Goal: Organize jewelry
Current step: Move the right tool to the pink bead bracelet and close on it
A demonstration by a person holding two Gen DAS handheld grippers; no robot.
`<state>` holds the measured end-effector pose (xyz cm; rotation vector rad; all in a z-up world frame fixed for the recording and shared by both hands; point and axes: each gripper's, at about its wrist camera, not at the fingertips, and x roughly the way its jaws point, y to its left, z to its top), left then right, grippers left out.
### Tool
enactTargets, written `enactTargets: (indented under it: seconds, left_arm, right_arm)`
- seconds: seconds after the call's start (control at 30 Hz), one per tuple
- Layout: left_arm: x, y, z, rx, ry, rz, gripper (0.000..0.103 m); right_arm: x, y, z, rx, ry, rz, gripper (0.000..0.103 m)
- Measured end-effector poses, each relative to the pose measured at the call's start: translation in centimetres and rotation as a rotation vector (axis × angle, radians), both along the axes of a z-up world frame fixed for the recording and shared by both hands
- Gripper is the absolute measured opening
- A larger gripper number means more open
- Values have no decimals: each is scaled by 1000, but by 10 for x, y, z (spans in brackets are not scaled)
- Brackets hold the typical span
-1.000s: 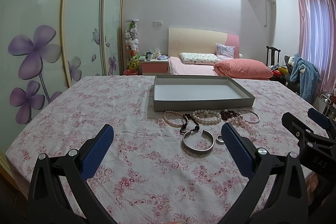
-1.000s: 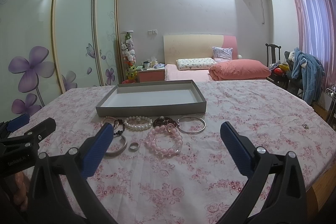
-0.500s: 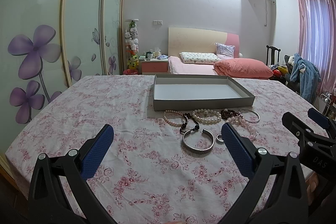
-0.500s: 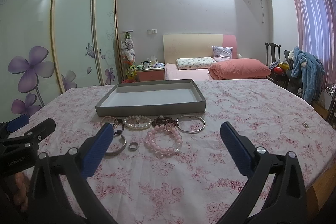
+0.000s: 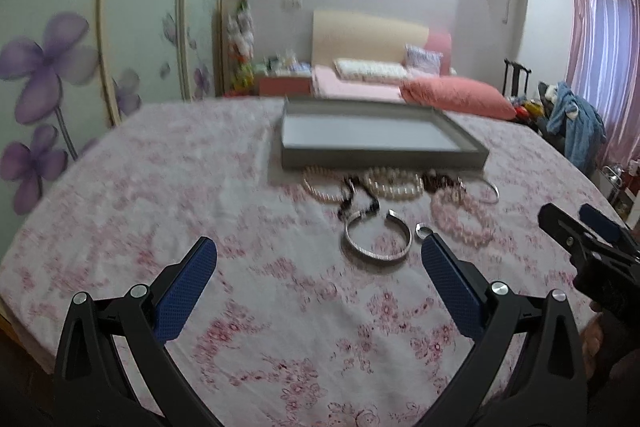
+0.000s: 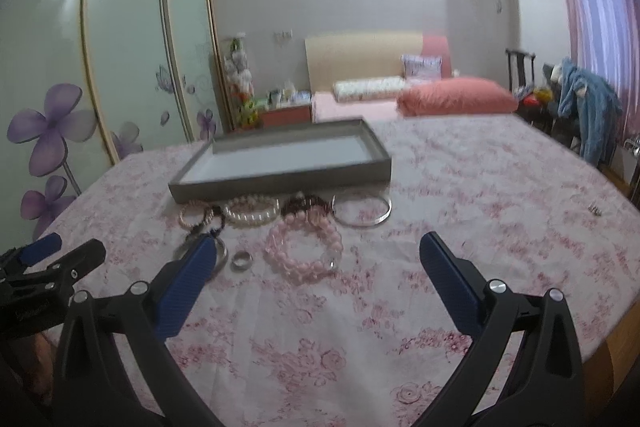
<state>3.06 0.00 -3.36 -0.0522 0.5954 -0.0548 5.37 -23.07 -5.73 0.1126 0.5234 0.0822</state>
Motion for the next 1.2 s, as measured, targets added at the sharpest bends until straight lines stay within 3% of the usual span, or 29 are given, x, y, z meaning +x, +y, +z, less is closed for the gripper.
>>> enactTargets:
  seconds: [0.17, 0.3, 0.63, 0.77, 1.1, 1.2]
  left_arm:
    - [11, 4, -8, -14, 50, -30, 101]
    - [22, 3, -10, 11, 75, -40, 101]
    - [49, -23, -17, 67, 142, -115, 101]
    - [65, -33, -23, 90, 189, -122, 101]
    - [95, -45, -45, 107, 305, -118, 100]
    - [100, -46, -49, 103, 332, -113, 90]
  right_arm:
    - [33, -2, -15, -4, 159, 29, 95]
    - [62, -4, -25, -18, 247, 26, 67]
    - [111, 6, -47, -90, 393, 27, 31]
    - [108, 10, -47, -118, 371, 24, 18]
    - [107, 5, -44, -79, 356, 18, 16]
    - [106, 5, -45, -75, 355, 18, 16]
